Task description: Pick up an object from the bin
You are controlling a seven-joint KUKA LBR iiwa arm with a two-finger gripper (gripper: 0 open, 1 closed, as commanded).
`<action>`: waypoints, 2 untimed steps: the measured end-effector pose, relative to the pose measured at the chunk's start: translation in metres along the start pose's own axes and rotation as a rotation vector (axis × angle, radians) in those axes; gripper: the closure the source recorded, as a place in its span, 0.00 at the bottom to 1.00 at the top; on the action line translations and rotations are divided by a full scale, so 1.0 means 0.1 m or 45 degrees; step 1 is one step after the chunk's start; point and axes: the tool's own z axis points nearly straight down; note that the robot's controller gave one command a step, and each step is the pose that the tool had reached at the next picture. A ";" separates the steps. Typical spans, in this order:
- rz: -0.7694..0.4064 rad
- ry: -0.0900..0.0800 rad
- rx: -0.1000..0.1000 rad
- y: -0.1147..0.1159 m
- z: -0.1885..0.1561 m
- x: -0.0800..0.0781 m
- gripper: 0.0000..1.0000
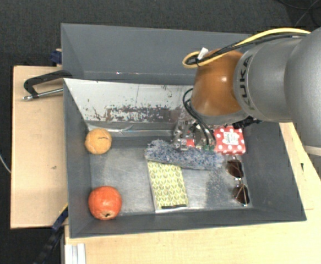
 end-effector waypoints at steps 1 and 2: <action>0.000 0.000 0.000 0.00 0.00 0.00 1.00; 0.034 0.012 -0.008 0.07 -0.27 0.01 1.00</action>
Offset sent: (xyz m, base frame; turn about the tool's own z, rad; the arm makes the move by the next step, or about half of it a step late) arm 0.0010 0.0112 0.0469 0.0401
